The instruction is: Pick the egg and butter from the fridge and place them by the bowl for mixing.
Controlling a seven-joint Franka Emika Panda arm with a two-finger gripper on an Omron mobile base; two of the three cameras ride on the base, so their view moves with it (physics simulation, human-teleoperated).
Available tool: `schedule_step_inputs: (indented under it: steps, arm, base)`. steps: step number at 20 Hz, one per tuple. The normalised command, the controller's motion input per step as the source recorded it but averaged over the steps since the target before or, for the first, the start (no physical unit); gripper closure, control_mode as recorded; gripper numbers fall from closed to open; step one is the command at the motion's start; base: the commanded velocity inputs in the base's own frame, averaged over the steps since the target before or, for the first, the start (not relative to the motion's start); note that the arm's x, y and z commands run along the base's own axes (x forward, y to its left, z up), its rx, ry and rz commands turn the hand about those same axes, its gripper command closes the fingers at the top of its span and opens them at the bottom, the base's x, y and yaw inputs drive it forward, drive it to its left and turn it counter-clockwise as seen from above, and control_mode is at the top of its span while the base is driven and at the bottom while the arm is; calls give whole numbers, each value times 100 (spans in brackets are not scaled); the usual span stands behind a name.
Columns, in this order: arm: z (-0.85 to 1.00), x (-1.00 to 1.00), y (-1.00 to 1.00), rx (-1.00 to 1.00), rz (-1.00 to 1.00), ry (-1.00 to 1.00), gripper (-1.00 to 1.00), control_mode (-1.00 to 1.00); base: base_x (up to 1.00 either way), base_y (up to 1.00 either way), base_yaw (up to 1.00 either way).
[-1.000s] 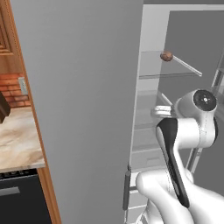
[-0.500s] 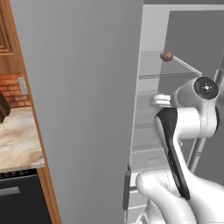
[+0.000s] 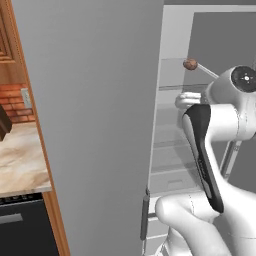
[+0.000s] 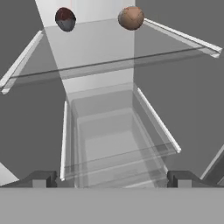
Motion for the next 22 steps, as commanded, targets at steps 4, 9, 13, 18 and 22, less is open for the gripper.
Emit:
schedule_step_inputs:
  steps: [4,9,13,18,22]
  arm:
    - [28,0,-3,0,0,-7,-100,-100]
    - [26,16,-8,0,0,-7,-100,-100]
    - [23,31,-7,0,0,-7,-100,-100]
    - [17,49,0,0,-3,-2,-100,-100]
    - [18,48,-7,0,-3,0,-100,-100]
  base:
    - [0,0,0]
    - [0,0,0]
    - [0,0,0]
    - [0,0,0]
    - [0,0,0]
